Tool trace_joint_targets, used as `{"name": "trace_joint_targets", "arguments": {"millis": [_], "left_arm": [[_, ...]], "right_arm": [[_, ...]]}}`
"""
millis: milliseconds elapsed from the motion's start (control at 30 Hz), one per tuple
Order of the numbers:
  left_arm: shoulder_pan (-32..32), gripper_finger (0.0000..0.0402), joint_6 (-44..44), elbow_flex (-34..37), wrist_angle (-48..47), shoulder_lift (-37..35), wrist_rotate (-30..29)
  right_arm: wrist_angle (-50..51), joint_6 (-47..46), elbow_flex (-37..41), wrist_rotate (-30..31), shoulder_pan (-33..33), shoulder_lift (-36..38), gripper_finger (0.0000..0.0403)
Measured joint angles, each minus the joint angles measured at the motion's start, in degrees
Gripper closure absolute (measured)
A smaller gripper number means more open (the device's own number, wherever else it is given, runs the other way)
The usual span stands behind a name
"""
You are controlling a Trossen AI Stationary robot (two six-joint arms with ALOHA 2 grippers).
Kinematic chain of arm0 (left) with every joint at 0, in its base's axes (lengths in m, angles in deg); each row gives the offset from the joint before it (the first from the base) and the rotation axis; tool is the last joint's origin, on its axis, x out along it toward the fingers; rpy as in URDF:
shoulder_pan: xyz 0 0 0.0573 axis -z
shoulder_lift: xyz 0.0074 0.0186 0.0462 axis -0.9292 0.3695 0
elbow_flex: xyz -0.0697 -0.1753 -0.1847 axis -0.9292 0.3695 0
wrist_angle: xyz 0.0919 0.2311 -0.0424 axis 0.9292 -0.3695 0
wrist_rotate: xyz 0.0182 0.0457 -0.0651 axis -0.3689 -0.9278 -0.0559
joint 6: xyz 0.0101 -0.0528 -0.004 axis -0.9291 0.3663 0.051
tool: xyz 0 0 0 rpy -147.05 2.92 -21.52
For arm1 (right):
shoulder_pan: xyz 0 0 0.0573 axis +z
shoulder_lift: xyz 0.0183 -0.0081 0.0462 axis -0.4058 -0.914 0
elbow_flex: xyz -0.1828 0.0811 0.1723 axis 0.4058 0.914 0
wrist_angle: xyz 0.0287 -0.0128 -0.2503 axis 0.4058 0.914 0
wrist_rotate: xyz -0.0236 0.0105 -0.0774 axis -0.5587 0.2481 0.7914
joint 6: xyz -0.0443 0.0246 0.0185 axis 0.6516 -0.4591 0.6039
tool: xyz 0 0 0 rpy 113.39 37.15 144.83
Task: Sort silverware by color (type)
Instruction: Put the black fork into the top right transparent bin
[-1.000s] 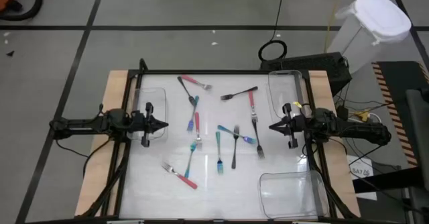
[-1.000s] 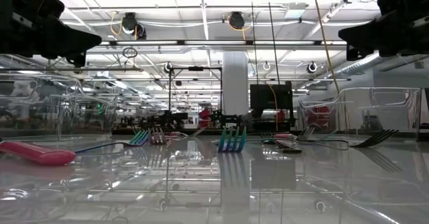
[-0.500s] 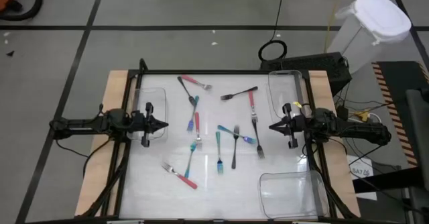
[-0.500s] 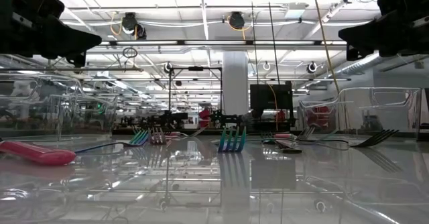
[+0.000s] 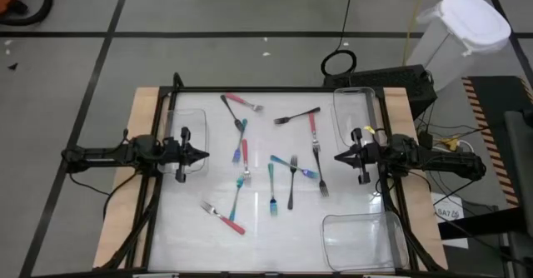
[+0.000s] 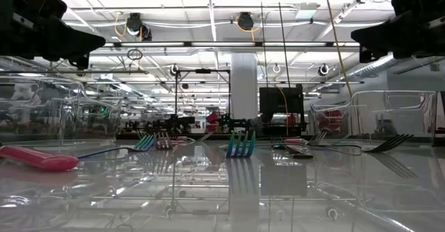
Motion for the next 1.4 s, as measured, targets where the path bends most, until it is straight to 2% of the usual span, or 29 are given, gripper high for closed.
{"name": "trace_joint_targets", "arguments": {"millis": [233,400,633,833,967,1067,1233,1400], "left_arm": [[0.0,0.0401,0.0,0.0,-0.02,0.02,-0.02],[0.02,0.0401,0.0,0.0,-0.01,0.02,-0.02],[0.0,0.0401,0.0,0.0,0.0,0.02,-0.02],[0.02,0.0401,0.0,0.0,0.0,0.02,-0.02],[0.02,0.0401,0.0,0.0,-0.01,0.02,-0.02],[0.01,0.0401,0.0,0.0,-0.02,0.02,-0.01],[0.02,0.0401,0.0,0.0,-0.08,0.02,-0.02],[0.0,0.0401,0.0,0.0,-0.09,0.02,-0.02]], "right_arm": [[-0.12,-0.23,0.0,-0.01,0.0,-0.01,0.039],[-2.18,5.94,-0.02,-0.04,-0.04,0.0,0.039],[-4.48,6.08,-0.04,0.01,-0.04,0.0,0.039],[-7.46,12.54,-2.66,0.36,-0.04,-0.02,0.0393],[-7.43,11.41,-9.45,7.62,-0.04,-1.66,0.04],[-1.45,10.63,-16.36,11.85,-0.04,-5.06,0.0401],[10.84,10.19,-29.47,12.17,-0.02,-13.33,0.0401],[17.79,6.31,-41.96,12.13,-0.02,-23.75,0.0402]]}}
